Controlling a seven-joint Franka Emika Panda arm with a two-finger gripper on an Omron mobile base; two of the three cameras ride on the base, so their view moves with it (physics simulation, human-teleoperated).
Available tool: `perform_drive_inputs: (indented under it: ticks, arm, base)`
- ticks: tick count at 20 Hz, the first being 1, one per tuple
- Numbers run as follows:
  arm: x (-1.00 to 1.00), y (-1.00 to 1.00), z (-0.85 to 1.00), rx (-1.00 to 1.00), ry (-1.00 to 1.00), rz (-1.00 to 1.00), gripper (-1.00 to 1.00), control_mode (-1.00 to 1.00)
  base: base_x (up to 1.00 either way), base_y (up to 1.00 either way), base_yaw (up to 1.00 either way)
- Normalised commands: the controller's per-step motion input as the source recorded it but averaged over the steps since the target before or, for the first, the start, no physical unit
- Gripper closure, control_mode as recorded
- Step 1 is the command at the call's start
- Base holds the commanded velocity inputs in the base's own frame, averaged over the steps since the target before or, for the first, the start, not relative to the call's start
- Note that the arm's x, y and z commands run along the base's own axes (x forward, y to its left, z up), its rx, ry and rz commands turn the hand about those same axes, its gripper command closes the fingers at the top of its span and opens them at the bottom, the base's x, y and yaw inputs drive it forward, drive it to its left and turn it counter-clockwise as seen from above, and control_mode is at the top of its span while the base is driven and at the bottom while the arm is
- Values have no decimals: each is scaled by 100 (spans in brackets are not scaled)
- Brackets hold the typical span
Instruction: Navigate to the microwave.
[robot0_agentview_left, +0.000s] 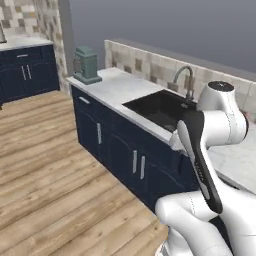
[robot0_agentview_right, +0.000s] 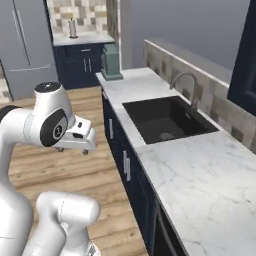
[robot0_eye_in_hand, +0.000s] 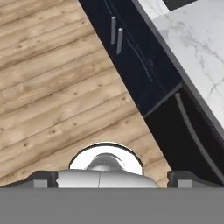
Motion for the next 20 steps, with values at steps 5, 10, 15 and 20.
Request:
perform_drive_inputs:
  ticks: [5,10,15,20]
  arm:
    - [0,0,0,0,0,0,-100,100]
    - [0,0,0,0,0,0,-100,100]
    - [0,0,0,0,0,0,-100,100]
    - [0,0,0,0,0,0,-100,100]
  base:
    - [50,63,65]
    - [60,58,62]
    - [63,54,62]
    - [66,51,60]
